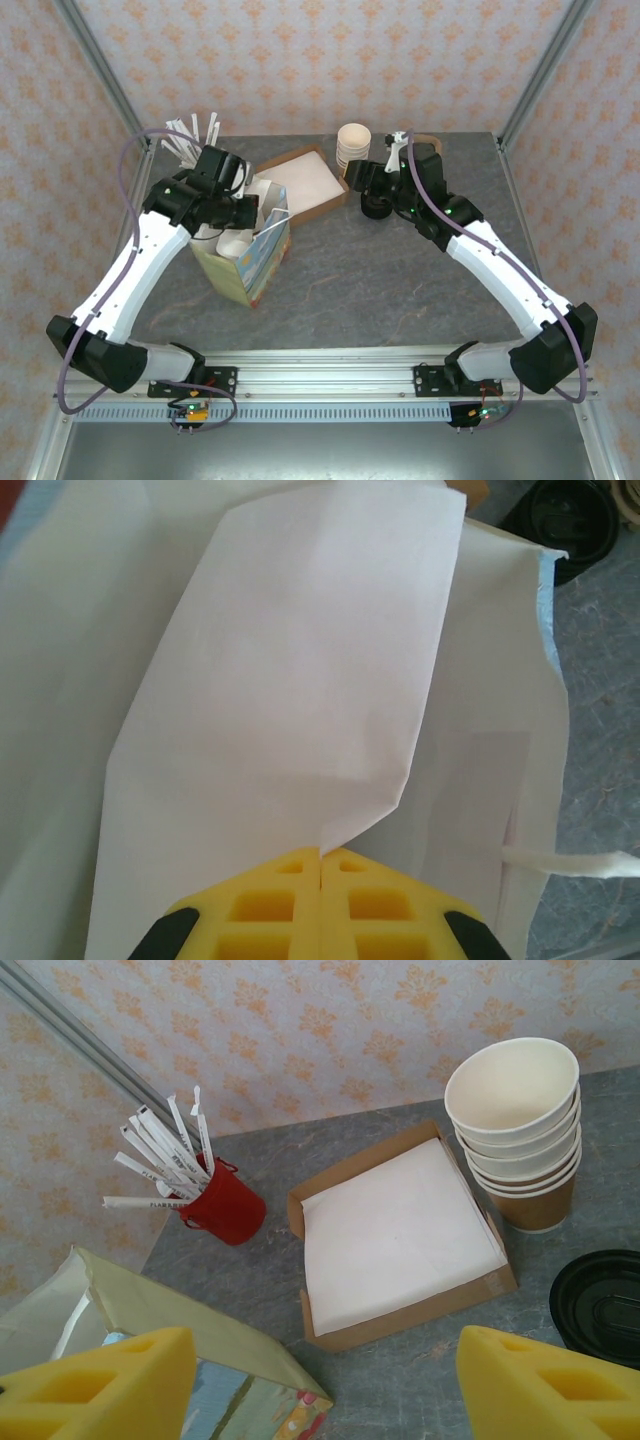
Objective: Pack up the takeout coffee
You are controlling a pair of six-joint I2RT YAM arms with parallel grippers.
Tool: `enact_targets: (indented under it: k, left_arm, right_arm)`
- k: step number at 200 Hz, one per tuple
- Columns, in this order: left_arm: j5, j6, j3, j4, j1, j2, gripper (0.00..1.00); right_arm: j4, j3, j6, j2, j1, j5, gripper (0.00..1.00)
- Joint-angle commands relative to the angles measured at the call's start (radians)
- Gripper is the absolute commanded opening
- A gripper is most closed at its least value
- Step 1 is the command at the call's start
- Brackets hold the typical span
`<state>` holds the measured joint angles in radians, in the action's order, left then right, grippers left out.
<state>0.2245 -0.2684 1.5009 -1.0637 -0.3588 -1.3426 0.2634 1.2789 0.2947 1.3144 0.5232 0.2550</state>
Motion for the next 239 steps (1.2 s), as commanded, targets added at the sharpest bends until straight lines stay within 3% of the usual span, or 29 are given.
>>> enact_targets:
  k: [1, 62, 91, 121, 170, 202, 239]
  left_arm:
    - [0.055, -0.008, 0.011, 0.056, 0.008, 0.022, 0.00]
    - [-0.067, 0.026, -0.043, -0.020, 0.011, -0.005, 0.00]
    - [-0.020, 0.035, -0.056, -0.006, 0.010, 0.020, 0.24]
    - [-0.005, 0.055, 0.012, -0.017, 0.012, 0.048, 0.42]
    - [-0.034, 0.078, 0.111, -0.020, 0.025, 0.086, 0.55]
    - [-0.060, 0.081, 0.126, -0.021, 0.036, 0.116, 0.56]
    - [-0.118, 0.076, 0.072, -0.103, 0.054, 0.150, 0.45]
  right_arm:
    - [0.003, -0.012, 0.004, 0.006, 0.007, -0.014, 0.70]
    - [0.002, -0.010, 0.002, 0.019, 0.006, -0.013, 0.70]
    - [0.002, -0.003, 0.004, 0.034, 0.006, -0.004, 0.71]
    - [0.008, 0.010, 0.007, 0.042, 0.008, 0.003, 0.71]
    - [0.029, 0.011, -0.009, 0.017, 0.008, -0.027, 0.71]
    - [0.037, 0.014, -0.014, 0.018, 0.008, -0.037, 0.71]
    - [0.033, 0.007, -0.013, 0.023, 0.008, -0.034, 0.71]
